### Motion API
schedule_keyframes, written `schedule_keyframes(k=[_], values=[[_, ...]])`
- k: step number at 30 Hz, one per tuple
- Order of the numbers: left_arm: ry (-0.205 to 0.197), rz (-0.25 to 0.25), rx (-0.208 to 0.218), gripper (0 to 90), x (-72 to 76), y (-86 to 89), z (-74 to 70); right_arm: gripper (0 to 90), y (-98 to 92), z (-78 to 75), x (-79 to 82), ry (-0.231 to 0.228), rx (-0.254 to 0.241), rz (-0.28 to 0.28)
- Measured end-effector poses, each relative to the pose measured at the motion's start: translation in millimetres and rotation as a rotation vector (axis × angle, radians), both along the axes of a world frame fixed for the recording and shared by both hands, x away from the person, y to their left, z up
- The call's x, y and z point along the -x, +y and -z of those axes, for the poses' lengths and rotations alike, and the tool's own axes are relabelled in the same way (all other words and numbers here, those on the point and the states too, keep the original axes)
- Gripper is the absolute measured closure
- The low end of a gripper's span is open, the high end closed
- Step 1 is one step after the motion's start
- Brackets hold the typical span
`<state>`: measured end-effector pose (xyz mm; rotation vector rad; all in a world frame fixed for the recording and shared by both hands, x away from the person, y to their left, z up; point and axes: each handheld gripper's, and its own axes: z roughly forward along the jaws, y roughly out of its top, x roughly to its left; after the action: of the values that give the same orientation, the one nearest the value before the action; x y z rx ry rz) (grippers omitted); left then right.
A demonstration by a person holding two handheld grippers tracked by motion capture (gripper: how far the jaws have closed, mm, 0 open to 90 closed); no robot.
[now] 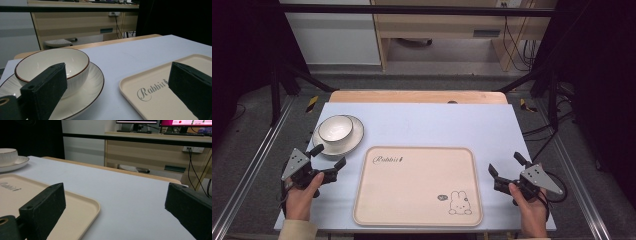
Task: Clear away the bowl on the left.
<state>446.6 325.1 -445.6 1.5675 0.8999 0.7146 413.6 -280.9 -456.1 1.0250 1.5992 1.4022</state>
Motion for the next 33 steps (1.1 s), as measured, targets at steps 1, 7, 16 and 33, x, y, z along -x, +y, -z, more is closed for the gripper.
schedule_keyframes(k=[1, 7, 16, 33], values=[[0.003, -0.001, -0.003, 1.9, -0.9, 0.2, 0.4, 3.0, 0.9, 0.4, -0.5, 0.002, 0.007, -0.001], [0.019, 0.004, 0.004, 2.0, -5.9, -0.5, 0.3, 2.6, 6.7, 1.9, -2.4, 0.006, 0.032, -0.003], [0.065, -0.021, 0.096, 3.1, -20.1, 1.2, -12.0, 2.4, 12.1, -0.6, 0.7, -0.002, 0.043, -0.006], [0.174, -0.091, -0.045, 6.9, -108.4, 16.9, -59.5, 4.0, 30.4, -3.2, 3.9, 0.002, 0.118, -0.045]])
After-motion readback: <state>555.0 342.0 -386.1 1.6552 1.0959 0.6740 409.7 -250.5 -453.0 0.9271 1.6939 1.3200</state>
